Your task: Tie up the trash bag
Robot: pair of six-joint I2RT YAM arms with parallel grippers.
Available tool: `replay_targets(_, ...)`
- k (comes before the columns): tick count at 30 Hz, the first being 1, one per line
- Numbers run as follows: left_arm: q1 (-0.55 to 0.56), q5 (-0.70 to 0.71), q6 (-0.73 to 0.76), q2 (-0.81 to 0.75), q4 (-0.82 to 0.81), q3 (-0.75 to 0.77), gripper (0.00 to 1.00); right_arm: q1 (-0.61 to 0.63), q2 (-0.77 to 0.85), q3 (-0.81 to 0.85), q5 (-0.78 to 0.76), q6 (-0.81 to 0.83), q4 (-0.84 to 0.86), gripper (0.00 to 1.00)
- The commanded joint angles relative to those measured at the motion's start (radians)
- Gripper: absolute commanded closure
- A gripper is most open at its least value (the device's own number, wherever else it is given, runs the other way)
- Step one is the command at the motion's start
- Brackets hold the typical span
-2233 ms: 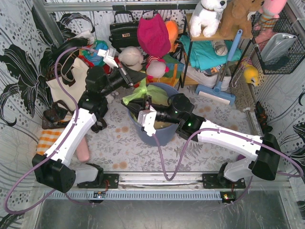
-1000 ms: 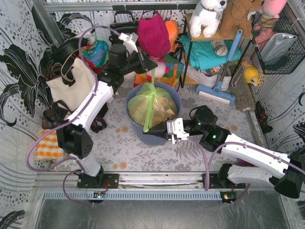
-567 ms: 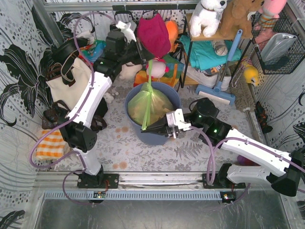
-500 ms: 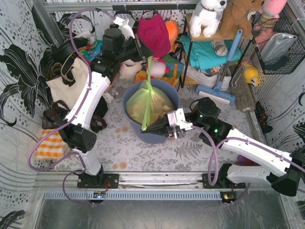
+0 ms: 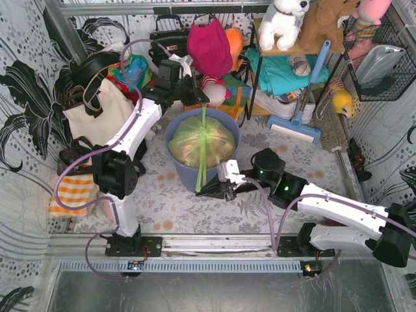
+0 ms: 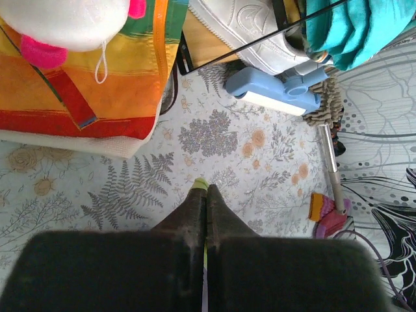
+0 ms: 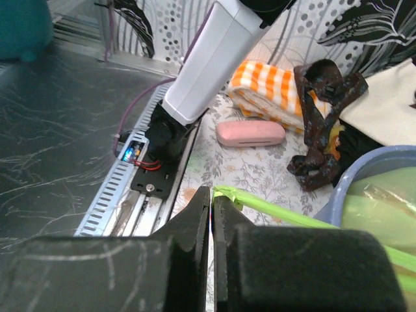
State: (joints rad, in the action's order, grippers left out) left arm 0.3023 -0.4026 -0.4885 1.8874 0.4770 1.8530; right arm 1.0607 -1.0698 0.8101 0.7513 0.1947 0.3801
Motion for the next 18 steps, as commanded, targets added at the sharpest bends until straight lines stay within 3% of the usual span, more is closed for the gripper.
replay_targets(1,-0.093,0.265,0.106,0.101,-0.203,0.104,1.00,0.144,0.028,0.027,0.266,-0.073,-0.065,1.00)
replay_targets(11,-0.108,0.217,0.092,0.104,-0.118,0.365,1.00,0.233,-0.016,0.345,0.209,0.224,-0.489,1.00)
replay_targets(18,-0.108,0.229,0.092,0.105,-0.143,0.293,1.00,0.263,-0.002,0.295,0.186,0.189,-0.451,1.00)
